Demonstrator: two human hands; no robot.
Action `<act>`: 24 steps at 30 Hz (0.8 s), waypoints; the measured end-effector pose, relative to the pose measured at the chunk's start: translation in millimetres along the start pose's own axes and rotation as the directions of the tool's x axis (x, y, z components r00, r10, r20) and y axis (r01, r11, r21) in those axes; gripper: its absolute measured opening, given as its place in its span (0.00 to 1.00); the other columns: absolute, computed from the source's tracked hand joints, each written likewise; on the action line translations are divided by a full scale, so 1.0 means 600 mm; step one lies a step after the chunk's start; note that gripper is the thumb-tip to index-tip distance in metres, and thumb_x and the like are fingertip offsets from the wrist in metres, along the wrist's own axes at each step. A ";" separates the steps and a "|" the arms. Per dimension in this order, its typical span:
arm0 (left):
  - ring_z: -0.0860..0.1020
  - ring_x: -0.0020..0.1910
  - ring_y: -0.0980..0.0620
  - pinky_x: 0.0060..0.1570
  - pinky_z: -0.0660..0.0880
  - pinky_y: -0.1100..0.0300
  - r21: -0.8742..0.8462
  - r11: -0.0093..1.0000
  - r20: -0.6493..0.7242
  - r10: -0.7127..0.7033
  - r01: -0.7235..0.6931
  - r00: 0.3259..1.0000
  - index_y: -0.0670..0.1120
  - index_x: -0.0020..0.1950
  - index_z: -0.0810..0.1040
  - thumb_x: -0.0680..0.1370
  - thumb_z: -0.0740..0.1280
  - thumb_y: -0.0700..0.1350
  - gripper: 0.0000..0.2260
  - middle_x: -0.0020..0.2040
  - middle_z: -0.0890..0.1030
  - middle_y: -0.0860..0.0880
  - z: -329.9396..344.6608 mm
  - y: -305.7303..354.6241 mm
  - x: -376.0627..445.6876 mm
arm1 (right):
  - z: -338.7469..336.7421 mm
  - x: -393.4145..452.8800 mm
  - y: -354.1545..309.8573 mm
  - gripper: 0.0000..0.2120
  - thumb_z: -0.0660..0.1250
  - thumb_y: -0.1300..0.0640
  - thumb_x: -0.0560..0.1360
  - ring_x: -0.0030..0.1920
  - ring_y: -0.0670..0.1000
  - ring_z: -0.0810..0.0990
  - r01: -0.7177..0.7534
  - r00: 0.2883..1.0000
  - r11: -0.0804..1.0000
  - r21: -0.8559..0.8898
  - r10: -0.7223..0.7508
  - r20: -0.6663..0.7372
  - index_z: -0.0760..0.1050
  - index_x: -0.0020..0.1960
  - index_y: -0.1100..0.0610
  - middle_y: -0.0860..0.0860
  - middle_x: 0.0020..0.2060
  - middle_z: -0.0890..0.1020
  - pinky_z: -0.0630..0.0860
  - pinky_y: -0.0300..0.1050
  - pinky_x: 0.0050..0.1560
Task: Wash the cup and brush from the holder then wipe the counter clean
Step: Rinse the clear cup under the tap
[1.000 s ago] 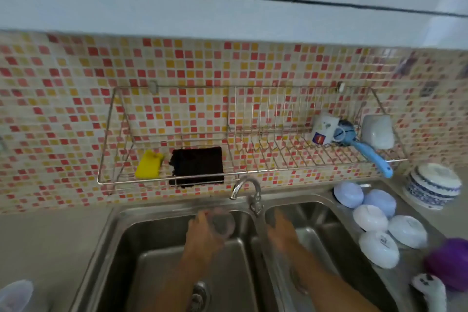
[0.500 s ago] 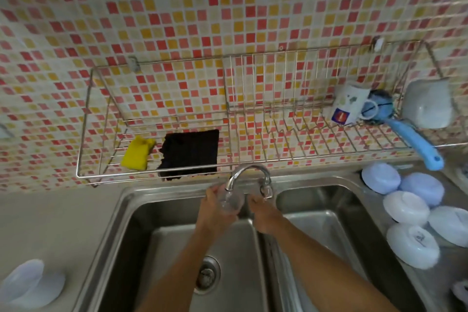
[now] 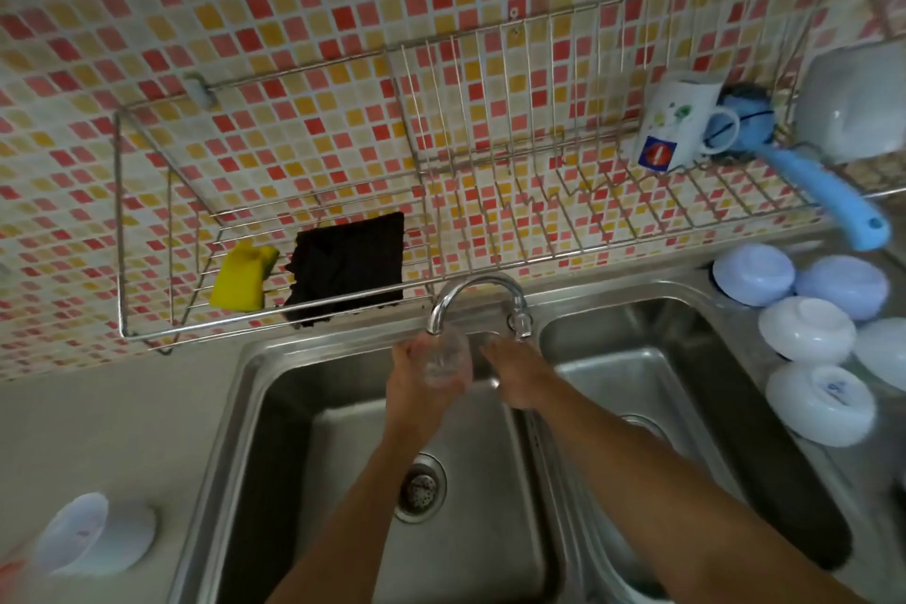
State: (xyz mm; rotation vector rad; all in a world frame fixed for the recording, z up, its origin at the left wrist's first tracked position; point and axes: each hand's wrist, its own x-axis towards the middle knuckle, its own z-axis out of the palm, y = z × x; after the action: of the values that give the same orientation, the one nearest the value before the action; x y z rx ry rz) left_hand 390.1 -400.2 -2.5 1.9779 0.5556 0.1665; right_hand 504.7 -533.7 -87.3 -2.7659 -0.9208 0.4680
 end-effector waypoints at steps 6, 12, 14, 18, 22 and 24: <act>0.82 0.47 0.54 0.40 0.79 0.63 -0.036 0.999 -0.024 -0.037 0.037 0.999 0.55 0.57 0.69 0.61 0.80 0.45 0.30 0.51 0.80 0.56 -0.010 0.000 0.000 | -0.002 0.016 0.005 0.27 0.68 0.58 0.72 0.68 0.54 0.71 -0.009 0.996 0.999 0.054 0.014 -0.090 0.67 0.70 0.53 0.53 0.68 0.73 0.66 0.53 0.69; 0.80 0.49 0.57 0.44 0.81 0.57 0.006 0.999 -0.017 -0.037 0.037 0.999 0.53 0.59 0.69 0.61 0.80 0.44 0.31 0.53 0.79 0.57 -0.016 -0.011 -0.005 | -0.010 0.023 -0.004 0.15 0.67 0.56 0.74 0.64 0.55 0.74 -0.072 0.987 0.996 -0.043 0.065 -0.145 0.75 0.61 0.54 0.53 0.61 0.78 0.68 0.52 0.64; 0.80 0.49 0.58 0.45 0.81 0.57 0.029 0.999 0.001 -0.040 0.040 0.999 0.53 0.59 0.68 0.60 0.81 0.47 0.33 0.53 0.79 0.57 -0.016 -0.012 -0.006 | -0.011 0.027 -0.009 0.12 0.67 0.58 0.73 0.61 0.56 0.76 -0.095 0.981 0.995 0.002 0.094 -0.170 0.77 0.56 0.55 0.54 0.57 0.80 0.70 0.52 0.62; 0.79 0.48 0.59 0.37 0.75 0.71 0.032 0.998 0.029 -0.055 0.054 0.998 0.52 0.60 0.67 0.61 0.81 0.45 0.33 0.53 0.79 0.58 -0.012 -0.011 -0.014 | -0.025 0.028 0.000 0.10 0.64 0.68 0.72 0.49 0.55 0.77 -0.097 0.936 0.963 0.252 0.175 -0.307 0.80 0.40 0.57 0.55 0.42 0.82 0.75 0.45 0.50; 0.77 0.46 0.62 0.33 0.72 0.75 0.027 0.997 0.041 -0.070 0.069 0.997 0.52 0.60 0.66 0.62 0.80 0.43 0.33 0.51 0.77 0.59 -0.001 -0.005 -0.018 | -0.041 0.009 0.018 0.09 0.65 0.69 0.74 0.46 0.52 0.80 -0.090 0.903 0.893 0.441 0.260 -0.342 0.81 0.43 0.57 0.53 0.43 0.83 0.73 0.40 0.46; 0.77 0.46 0.62 0.33 0.71 0.76 0.001 0.997 0.010 -0.082 0.082 0.997 0.52 0.60 0.66 0.63 0.80 0.41 0.32 0.51 0.77 0.59 0.003 -0.006 -0.020 | -0.042 -0.004 0.027 0.08 0.64 0.67 0.76 0.45 0.52 0.80 -0.096 0.864 0.813 0.574 0.354 -0.357 0.78 0.45 0.56 0.52 0.44 0.82 0.73 0.40 0.45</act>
State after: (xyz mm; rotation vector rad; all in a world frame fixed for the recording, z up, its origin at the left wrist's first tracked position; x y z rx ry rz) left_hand 378.9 -405.6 -5.0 1.9516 0.6291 0.1061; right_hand 520.3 -549.9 -67.8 -2.2992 -0.2711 0.0756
